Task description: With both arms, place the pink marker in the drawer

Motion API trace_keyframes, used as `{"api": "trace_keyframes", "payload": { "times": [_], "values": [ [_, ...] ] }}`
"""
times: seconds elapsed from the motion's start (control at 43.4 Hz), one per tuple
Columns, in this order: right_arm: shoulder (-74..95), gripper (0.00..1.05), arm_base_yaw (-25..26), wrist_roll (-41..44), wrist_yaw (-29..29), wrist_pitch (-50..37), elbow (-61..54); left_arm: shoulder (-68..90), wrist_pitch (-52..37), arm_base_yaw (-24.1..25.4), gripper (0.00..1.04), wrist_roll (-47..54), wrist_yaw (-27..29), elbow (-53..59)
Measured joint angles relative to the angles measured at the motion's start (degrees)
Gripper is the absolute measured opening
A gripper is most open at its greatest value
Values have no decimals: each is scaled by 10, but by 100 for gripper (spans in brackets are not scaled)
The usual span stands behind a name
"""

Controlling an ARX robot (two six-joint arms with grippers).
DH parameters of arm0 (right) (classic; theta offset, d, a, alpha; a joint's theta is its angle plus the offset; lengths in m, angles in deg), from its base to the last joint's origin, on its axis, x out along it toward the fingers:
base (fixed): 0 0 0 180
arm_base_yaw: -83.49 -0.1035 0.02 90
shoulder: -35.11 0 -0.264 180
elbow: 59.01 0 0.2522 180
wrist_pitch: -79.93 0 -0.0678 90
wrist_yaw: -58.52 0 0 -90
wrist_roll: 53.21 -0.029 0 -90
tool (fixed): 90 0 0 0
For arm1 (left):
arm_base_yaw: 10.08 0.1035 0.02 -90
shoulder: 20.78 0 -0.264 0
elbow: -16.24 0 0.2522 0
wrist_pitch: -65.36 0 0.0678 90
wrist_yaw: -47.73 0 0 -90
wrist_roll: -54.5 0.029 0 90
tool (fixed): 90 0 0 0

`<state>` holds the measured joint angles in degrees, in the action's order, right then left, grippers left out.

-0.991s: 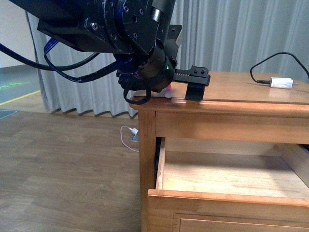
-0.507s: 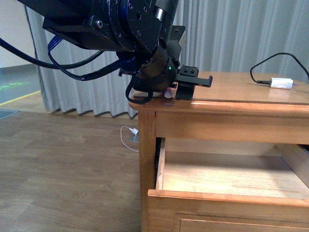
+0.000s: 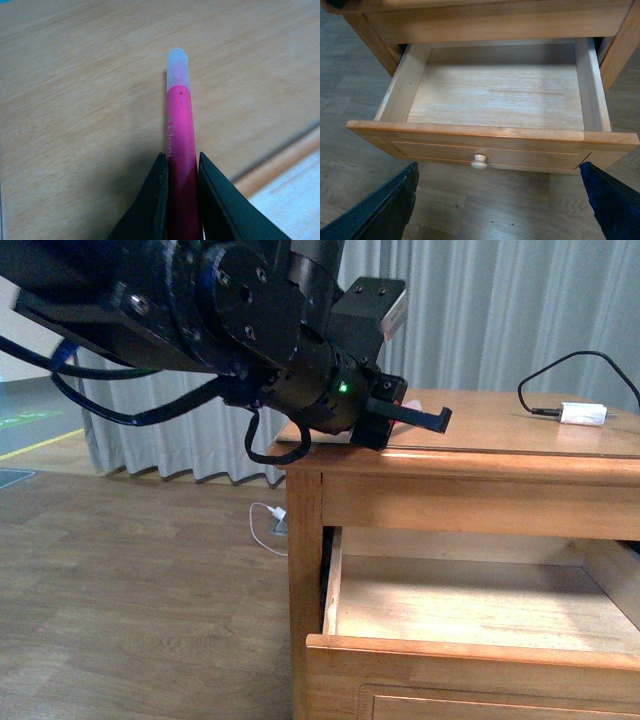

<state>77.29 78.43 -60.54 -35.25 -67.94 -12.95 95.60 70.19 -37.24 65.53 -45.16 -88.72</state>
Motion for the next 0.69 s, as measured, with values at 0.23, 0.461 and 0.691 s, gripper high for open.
{"api": "trace_keyframes", "payload": {
  "times": [0.23,0.461,0.691],
  "values": [
    [0,96,0,0,0,0,0,-131,-38,-19,15,99,-117,124],
    [0,96,0,0,0,0,0,-169,-54,-40,15,158,-157,215],
    [0,96,0,0,0,0,0,-122,-82,-57,15,161,-106,236]
  ]
}}
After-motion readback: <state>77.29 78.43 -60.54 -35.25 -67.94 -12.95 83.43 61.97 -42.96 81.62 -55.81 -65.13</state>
